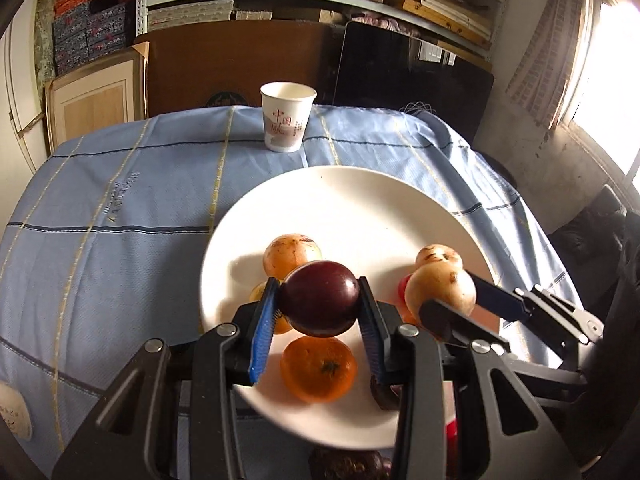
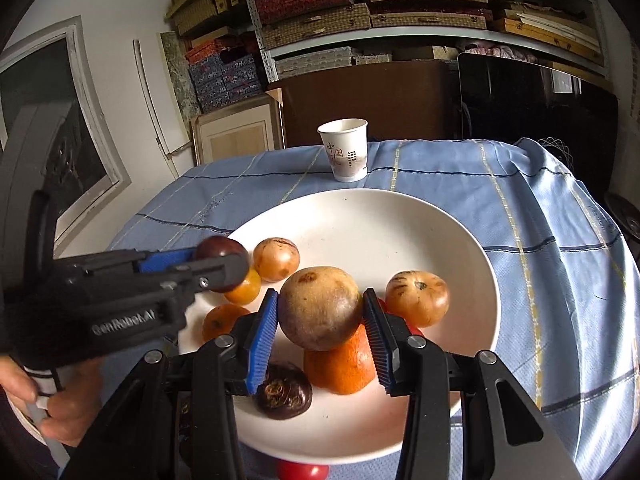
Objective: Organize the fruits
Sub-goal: 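Lower both held fruits onto the white plate and open both tools, then grasp the pale orange fruit with the right tool while the left tool reaches the pile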
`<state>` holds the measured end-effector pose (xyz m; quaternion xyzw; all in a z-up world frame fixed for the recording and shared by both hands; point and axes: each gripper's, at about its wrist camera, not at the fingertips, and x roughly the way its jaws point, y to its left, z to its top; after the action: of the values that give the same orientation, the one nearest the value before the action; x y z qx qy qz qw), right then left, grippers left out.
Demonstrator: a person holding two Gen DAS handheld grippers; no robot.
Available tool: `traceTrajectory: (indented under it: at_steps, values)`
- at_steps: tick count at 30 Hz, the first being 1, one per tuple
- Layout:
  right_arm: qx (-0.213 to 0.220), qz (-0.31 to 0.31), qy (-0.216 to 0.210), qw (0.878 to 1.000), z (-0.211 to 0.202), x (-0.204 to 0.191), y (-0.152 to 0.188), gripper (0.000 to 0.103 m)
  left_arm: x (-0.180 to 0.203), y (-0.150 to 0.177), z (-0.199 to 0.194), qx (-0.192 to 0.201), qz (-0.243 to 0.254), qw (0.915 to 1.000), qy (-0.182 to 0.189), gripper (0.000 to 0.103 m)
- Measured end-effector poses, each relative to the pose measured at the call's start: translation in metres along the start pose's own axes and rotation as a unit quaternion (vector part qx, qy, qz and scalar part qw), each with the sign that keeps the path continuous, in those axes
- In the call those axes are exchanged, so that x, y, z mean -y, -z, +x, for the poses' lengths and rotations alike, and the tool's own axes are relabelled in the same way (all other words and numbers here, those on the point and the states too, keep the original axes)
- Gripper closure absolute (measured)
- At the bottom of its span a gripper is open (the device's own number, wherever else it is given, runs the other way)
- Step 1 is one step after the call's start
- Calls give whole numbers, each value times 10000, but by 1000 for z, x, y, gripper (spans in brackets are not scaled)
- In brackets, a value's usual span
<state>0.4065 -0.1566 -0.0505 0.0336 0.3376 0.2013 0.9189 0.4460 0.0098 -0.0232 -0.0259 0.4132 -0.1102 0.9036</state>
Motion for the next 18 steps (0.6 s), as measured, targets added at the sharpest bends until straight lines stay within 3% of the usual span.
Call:
traceTrajectory:
  at_steps: [3,5,9,13,16,18]
  values:
    - [14,30,-75,10000,3,0,-1,58,-2,1,8,-88,-30,10000,-22,65]
    - [47,83,-163,9998,-3,1,-3,58,-6,2,6,-74,-72,9999,6,57]
    - [309,67,-202,9993,-33,-1,-11,58,-10,0,-23,154,-134,9998,56,52]
    - [549,-32,-158,9984,-70,0,-3,54,-10,13,-69,571,-94,9982,-160,24]
    - [546,-8,-72,9985,-88,5,17,47,-8,36,-101,842,-100,9956,-391,10]
    - [435,32,-27,9990,-95,8,36,44,-7,58,-114,891,-141,9951,-396,8]
